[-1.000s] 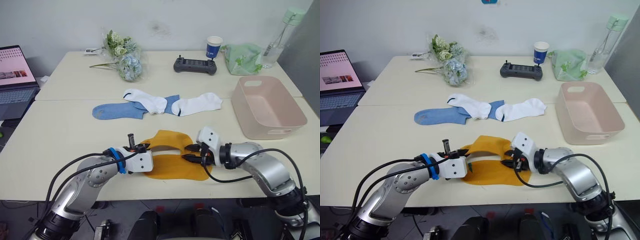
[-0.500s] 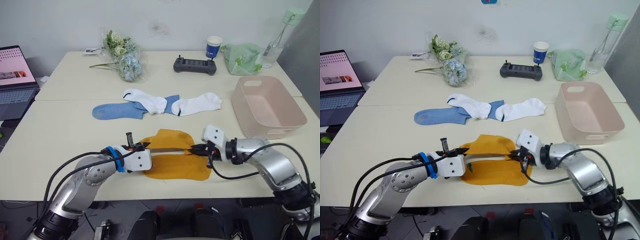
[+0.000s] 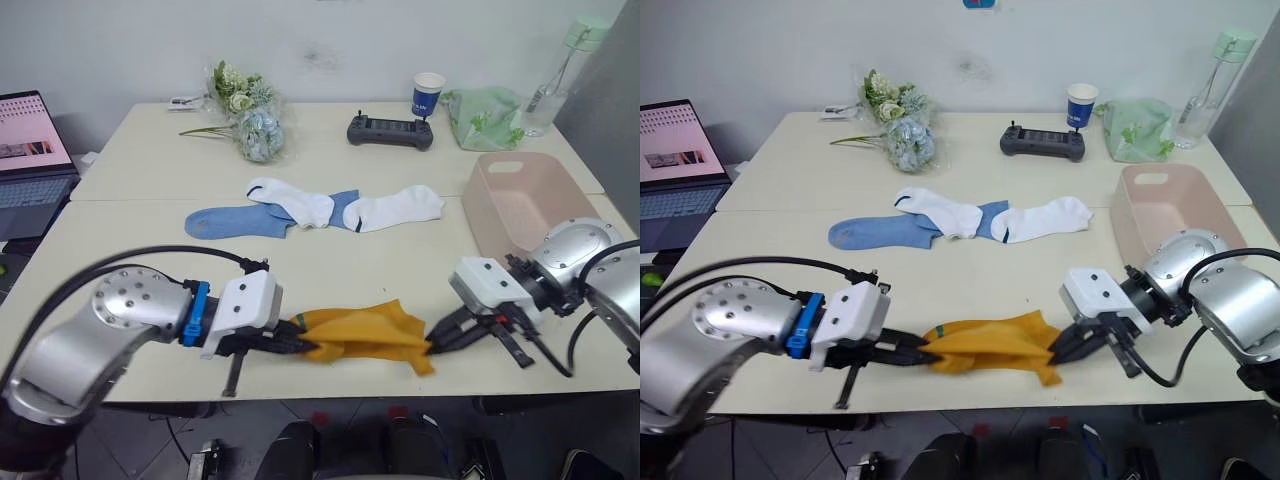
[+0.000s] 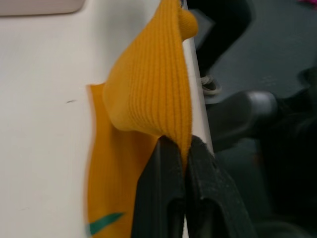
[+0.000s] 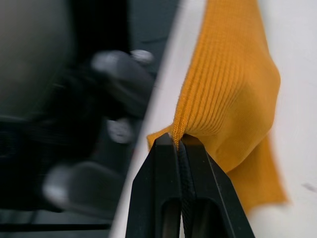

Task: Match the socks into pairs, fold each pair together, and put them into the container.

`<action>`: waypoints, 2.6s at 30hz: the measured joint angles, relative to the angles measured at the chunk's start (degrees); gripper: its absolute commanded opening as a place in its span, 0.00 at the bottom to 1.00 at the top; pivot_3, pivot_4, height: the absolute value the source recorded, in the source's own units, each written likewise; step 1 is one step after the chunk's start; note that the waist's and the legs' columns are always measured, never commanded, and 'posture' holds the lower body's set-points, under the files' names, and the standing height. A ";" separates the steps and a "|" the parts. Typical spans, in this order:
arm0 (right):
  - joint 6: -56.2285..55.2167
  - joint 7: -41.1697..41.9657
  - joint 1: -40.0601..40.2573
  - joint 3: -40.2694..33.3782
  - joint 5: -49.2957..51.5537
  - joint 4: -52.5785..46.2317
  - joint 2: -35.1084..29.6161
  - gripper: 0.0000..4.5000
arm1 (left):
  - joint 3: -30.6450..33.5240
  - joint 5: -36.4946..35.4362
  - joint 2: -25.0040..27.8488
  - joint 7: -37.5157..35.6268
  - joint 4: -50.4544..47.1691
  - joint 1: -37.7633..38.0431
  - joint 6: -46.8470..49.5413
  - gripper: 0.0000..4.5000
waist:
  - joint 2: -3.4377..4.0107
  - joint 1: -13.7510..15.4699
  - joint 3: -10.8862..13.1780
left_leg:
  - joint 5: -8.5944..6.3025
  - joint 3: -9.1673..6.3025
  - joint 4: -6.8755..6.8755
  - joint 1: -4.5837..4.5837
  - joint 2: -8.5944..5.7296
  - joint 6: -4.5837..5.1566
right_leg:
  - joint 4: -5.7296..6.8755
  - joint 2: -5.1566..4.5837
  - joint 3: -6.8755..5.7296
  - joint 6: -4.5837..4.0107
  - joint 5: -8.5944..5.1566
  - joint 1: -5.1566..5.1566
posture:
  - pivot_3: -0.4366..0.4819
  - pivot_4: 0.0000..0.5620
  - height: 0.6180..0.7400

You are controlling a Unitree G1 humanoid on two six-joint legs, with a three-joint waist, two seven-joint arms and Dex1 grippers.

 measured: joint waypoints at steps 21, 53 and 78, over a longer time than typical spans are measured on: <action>-9.72 0.29 -3.47 13.89 -16.81 27.61 15.24 0.01 | -22.12 21.75 -9.02 -7.77 31.46 -13.72 -12.24 0.00 | -0.05 0.09 0.01 | 0.12 -0.03 0.06 -0.15 -0.03 -0.21 | 0.02 0.01 -0.05 -0.01 0.00 -0.14 | 0.48 0.27 1.00; 3.69 -24.80 20.30 -11.47 -13.42 9.71 16.93 0.47 | 1.73 21.45 -17.54 14.55 24.79 5.21 -11.73 0.82 | -0.03 0.05 -0.02 | 0.12 0.01 0.05 -0.15 -0.07 -0.21 | 0.12 -0.06 0.16 -0.03 0.02 -0.27 | 0.48 0.27 1.00; 3.35 -30.69 25.55 -8.91 -12.04 6.69 18.83 0.00 | -2.64 21.35 -19.15 16.71 25.94 5.89 -12.07 0.00 | -0.03 0.18 -0.02 | 0.12 0.01 0.04 -0.13 -0.07 -0.21 | 0.08 -0.05 0.12 -0.03 0.02 -0.22 | 0.48 0.27 1.00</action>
